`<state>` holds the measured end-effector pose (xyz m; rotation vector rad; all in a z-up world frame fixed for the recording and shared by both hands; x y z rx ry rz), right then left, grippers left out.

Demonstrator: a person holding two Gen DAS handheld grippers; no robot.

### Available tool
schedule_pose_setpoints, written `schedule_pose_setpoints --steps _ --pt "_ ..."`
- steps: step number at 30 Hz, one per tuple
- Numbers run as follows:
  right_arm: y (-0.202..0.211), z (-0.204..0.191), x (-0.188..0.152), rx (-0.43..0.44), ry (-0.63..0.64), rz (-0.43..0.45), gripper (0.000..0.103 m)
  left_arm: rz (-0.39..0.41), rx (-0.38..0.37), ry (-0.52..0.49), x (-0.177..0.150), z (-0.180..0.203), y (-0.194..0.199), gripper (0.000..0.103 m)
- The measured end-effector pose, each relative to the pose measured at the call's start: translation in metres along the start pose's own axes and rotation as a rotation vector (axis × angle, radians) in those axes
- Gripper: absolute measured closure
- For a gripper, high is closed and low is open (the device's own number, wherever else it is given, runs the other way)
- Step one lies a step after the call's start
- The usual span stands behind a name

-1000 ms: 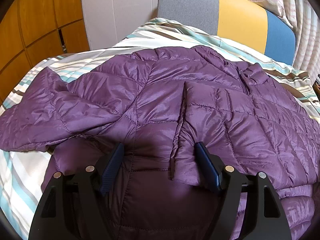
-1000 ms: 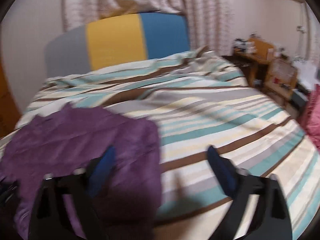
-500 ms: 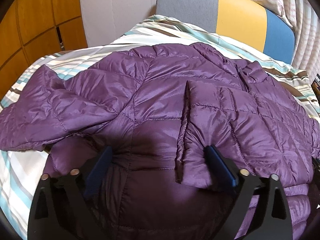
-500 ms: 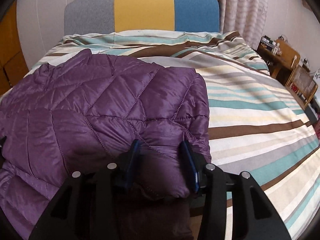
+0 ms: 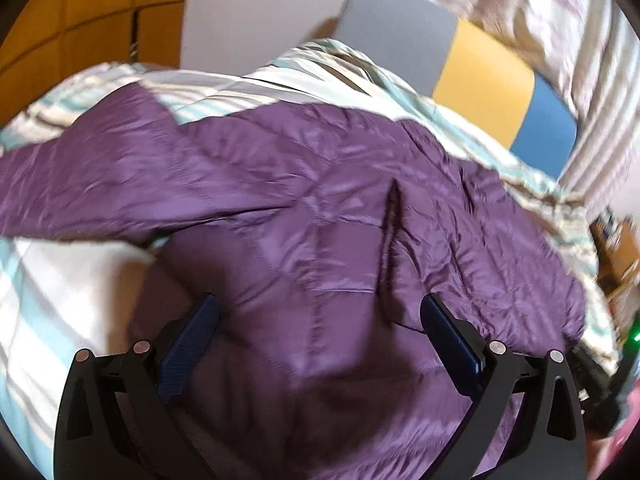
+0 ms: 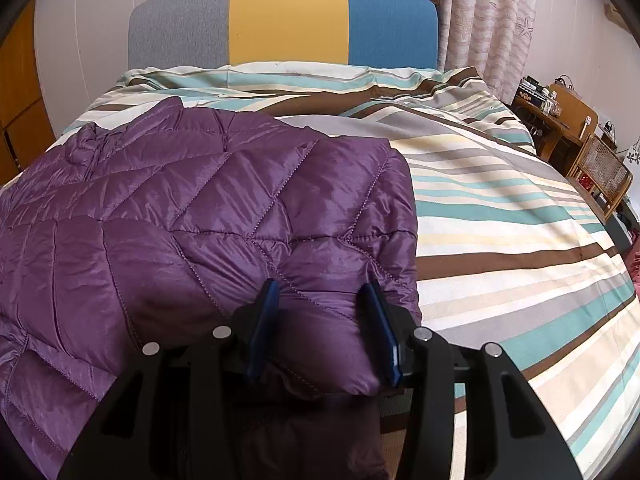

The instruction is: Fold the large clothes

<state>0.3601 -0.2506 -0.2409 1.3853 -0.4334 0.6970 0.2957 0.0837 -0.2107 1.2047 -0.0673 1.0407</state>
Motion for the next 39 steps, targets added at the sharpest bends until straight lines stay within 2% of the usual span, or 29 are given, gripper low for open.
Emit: schedule_pose_setpoints --steps 7,11,16,19,21,24,29,31,36,39 --pt "0.0 0.001 0.0 0.0 0.0 0.0 0.058 0.087 0.037 0.15 0.024 -0.063 0.032 0.003" --pt "0.0 0.0 0.0 -0.005 0.002 0.0 0.057 0.096 0.056 0.195 0.034 -0.098 0.042 0.003" --pt "0.001 0.0 0.001 -0.009 0.004 0.0 0.057 0.159 0.099 0.261 0.055 -0.142 0.065 0.003" --pt "0.001 0.0 0.001 -0.013 0.004 0.0 0.057 0.187 0.113 0.356 0.068 -0.177 0.078 0.003" --pt "0.001 0.0 0.001 -0.012 0.003 0.0 0.056 0.211 0.108 0.466 0.074 -0.205 0.086 0.003" --pt "0.001 0.0 0.001 -0.011 0.003 0.0 0.056 0.245 0.099 0.572 0.08 -0.237 0.094 0.003" --pt "0.001 0.0 0.001 -0.013 0.004 0.0 0.056 0.307 0.141 0.696 0.09 -0.29 0.106 0.003" --pt "0.001 0.0 0.001 -0.014 0.005 0.0 0.056 0.323 0.131 0.75 0.094 -0.309 0.109 0.003" --pt "0.001 0.001 0.001 -0.015 0.006 0.0 0.056 0.366 0.108 0.845 0.109 -0.337 0.11 0.009" --pt "0.001 0.001 0.0 -0.018 0.007 -0.001 0.055 0.395 0.107 0.909 0.121 -0.353 0.108 0.019"
Point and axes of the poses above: each gripper's, at about its wrist camera, not at the fingertips, and y roughly against the way its jaws point, z to its right, x to its top, the point moved 10 cm from there along -y, roughly the way its jaws point, and after that the axes turned 11 degrees about y, right-handed, at the moved point
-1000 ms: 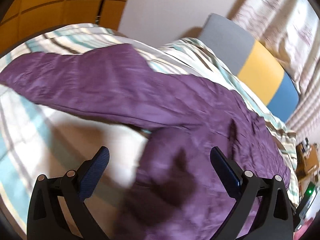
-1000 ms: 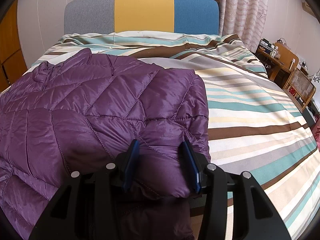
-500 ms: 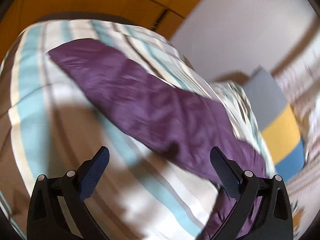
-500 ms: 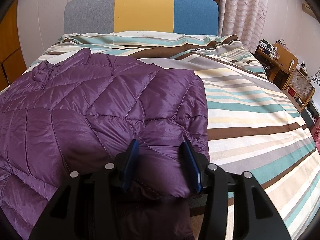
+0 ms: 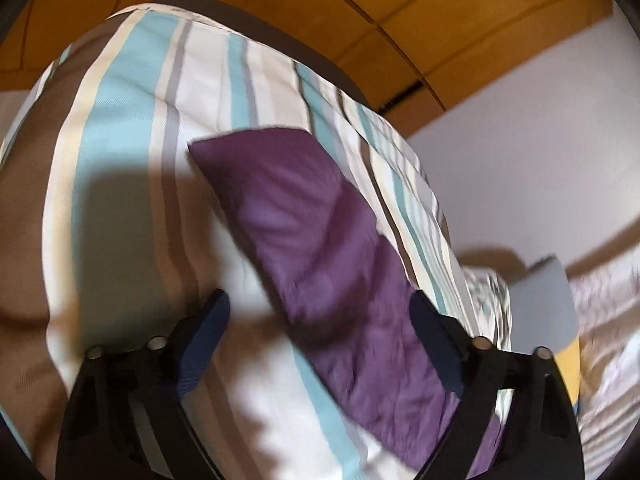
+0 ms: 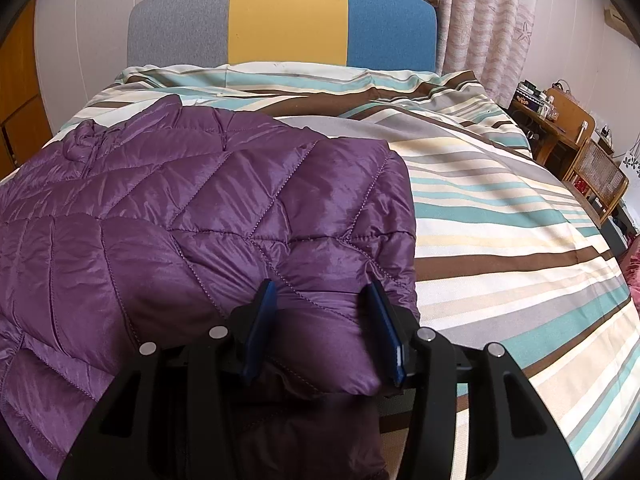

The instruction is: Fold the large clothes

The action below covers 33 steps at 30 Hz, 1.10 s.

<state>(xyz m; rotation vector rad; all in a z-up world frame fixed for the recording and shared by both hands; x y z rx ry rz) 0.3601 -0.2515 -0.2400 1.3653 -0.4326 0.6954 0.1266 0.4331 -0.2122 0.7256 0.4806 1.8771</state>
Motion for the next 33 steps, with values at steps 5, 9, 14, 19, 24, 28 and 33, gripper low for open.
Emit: schedule_pose_setpoints --steps 5,9,14,19,24,28,33 --pt "0.0 0.0 0.0 -0.001 0.001 0.0 0.055 0.012 0.067 0.023 0.017 -0.004 -0.016 0.06" --pt "0.0 0.001 0.0 -0.002 0.002 0.0 0.055 0.037 0.128 -0.094 0.016 0.011 -0.012 0.087" --pt "-0.001 0.0 0.0 -0.001 0.001 0.0 0.055 0.213 0.052 -0.236 0.004 0.059 0.035 0.089" --pt "-0.001 0.0 0.0 -0.001 -0.001 0.0 0.055 0.285 -0.101 -0.444 -0.048 0.122 0.078 0.089" --pt "-0.001 0.002 0.0 0.001 -0.003 0.001 0.055 0.251 -0.234 -0.644 -0.119 0.174 0.095 0.089" --pt "-0.001 0.002 0.0 0.002 -0.004 0.002 0.055 0.2 -0.324 -0.76 -0.178 0.196 0.109 0.089" --pt "-0.001 0.003 0.0 0.002 -0.005 0.002 0.055 0.112 -0.363 -0.826 -0.245 0.206 0.108 0.089"
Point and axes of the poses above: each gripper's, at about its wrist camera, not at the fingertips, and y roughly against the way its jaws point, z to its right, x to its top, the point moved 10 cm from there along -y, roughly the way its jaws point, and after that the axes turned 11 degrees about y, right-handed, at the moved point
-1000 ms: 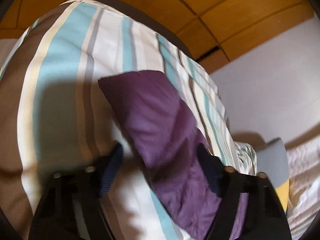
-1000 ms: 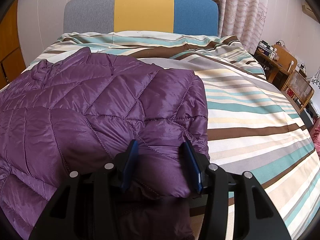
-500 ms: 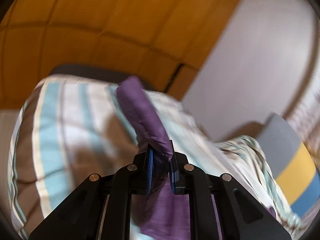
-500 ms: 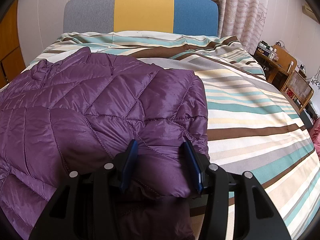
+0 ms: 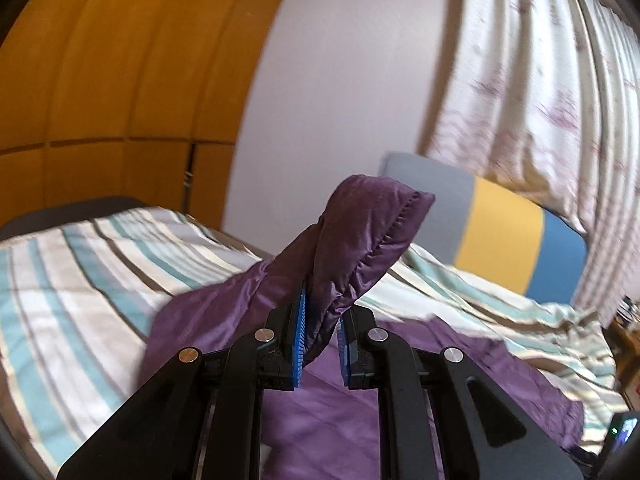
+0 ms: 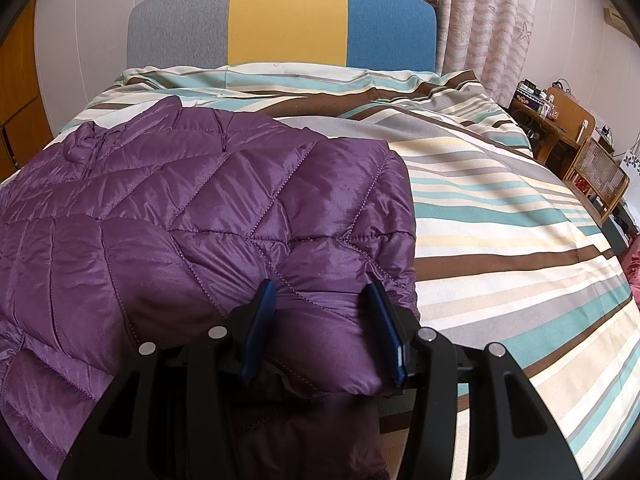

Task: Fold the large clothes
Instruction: 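Grasp the sleeve cuff with the left gripper and lift it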

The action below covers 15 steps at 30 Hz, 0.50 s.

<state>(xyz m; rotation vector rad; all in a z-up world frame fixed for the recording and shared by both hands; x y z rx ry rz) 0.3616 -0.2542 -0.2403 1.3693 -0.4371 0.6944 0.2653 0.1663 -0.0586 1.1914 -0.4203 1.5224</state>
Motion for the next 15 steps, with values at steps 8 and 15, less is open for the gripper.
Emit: schedule_pose_setpoints --steps 8,15 --pt "-0.001 0.002 0.0 -0.001 0.0 0.0 0.055 -0.133 -0.096 -0.061 -0.064 0.075 -0.007 0.089" --pt "-0.001 0.003 0.001 -0.004 0.003 0.001 0.055 -0.234 -0.165 -0.132 -0.112 0.121 -0.015 0.089"
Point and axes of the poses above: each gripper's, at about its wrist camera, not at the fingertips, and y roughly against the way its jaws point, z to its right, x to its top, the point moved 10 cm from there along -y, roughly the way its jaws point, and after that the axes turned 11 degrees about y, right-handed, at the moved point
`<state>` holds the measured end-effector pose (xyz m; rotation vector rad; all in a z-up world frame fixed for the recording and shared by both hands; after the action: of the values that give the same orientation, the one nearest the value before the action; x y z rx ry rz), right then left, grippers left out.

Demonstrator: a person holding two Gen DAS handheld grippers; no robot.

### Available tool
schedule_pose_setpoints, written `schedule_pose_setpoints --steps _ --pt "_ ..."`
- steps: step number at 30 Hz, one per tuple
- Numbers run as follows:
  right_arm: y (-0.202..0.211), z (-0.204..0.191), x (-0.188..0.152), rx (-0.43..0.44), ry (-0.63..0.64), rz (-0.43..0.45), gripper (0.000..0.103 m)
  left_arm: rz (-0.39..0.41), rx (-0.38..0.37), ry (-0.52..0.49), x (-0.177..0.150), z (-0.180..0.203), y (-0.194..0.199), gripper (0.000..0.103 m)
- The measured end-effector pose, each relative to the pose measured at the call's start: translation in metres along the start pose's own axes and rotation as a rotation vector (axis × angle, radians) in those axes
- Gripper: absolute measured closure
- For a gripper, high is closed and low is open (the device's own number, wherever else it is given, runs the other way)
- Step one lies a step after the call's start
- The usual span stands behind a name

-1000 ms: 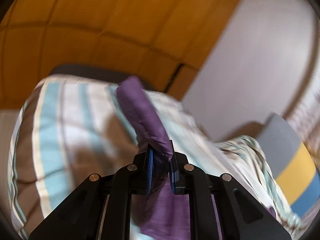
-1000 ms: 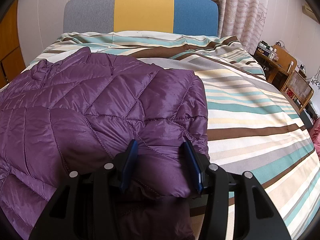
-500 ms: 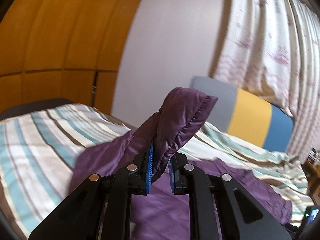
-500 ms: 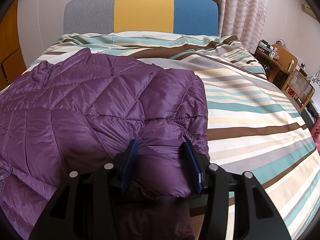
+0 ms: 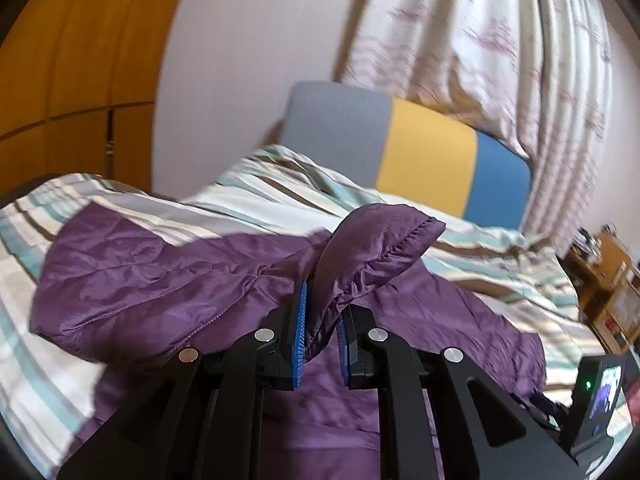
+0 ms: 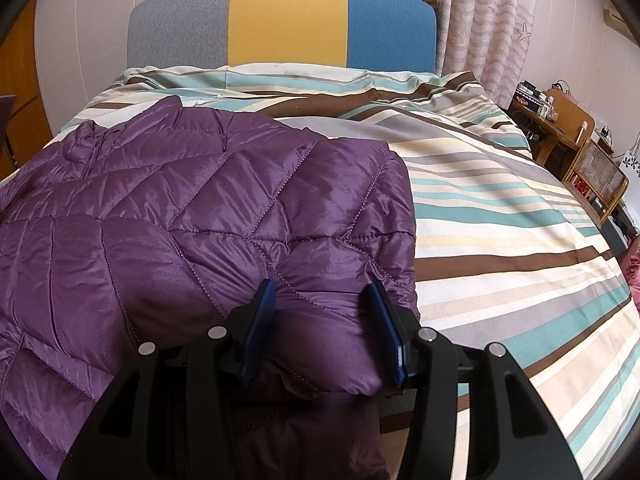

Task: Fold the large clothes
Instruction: 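Grasp the sleeve cuff with the left gripper and lift it, then lay the sleeve across the jacket body and open the left gripper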

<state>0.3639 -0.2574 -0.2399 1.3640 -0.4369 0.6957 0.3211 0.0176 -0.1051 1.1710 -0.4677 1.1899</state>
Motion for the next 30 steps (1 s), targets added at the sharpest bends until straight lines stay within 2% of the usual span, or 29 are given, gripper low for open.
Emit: schedule_pose_setpoints --steps 6,15,23,24,25,26,27,28,29,30 --pt "0.0 0.0 0.0 0.0 0.0 0.0 0.055 -0.078 -0.088 -0.042 -0.03 0.042 -0.011 0.089" --pt "0.0 -0.002 -0.001 0.001 -0.002 0.001 0.055 -0.197 -0.141 -0.062 -0.069 0.083 -0.036 0.089" --pt "0.001 -0.002 -0.001 0.002 -0.003 0.003 0.055 -0.307 -0.165 -0.053 -0.103 0.085 -0.056 0.089" --pt "0.001 -0.002 -0.001 0.002 -0.003 0.002 0.055 -0.317 -0.166 -0.048 -0.106 0.084 -0.058 0.086" --pt "0.0 -0.002 -0.001 0.001 -0.002 0.003 0.055 -0.341 -0.182 -0.035 -0.109 0.083 -0.06 0.074" --pt "0.001 -0.002 -0.001 0.003 -0.002 0.002 0.055 -0.357 -0.198 -0.026 -0.111 0.085 -0.06 0.054" --pt "0.0 -0.001 -0.001 0.002 -0.002 0.002 0.055 -0.375 -0.229 -0.018 -0.113 0.087 -0.058 0.041" --pt "0.0 -0.002 -0.001 0.002 -0.002 0.002 0.055 -0.382 -0.257 -0.019 -0.114 0.09 -0.053 0.019" --pt "0.0 -0.002 -0.001 0.002 -0.002 0.002 0.054 -0.376 -0.277 -0.028 -0.114 0.092 -0.045 0.011" --pt "0.0 -0.002 -0.001 0.0 -0.001 0.002 0.054 -0.369 -0.287 -0.037 -0.114 0.094 -0.039 0.011"
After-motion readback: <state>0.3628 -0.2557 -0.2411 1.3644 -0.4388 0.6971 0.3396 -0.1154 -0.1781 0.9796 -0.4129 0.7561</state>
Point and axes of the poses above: each gripper's, at about its wrist camera, not at the fingertips, and y roughly against the way its jaws point, z to its right, x to its top, the point moved 10 cm from there along -y, roughly the way its jaws point, and after that the axes turned 11 degrees about y, right-handed, at the moved point
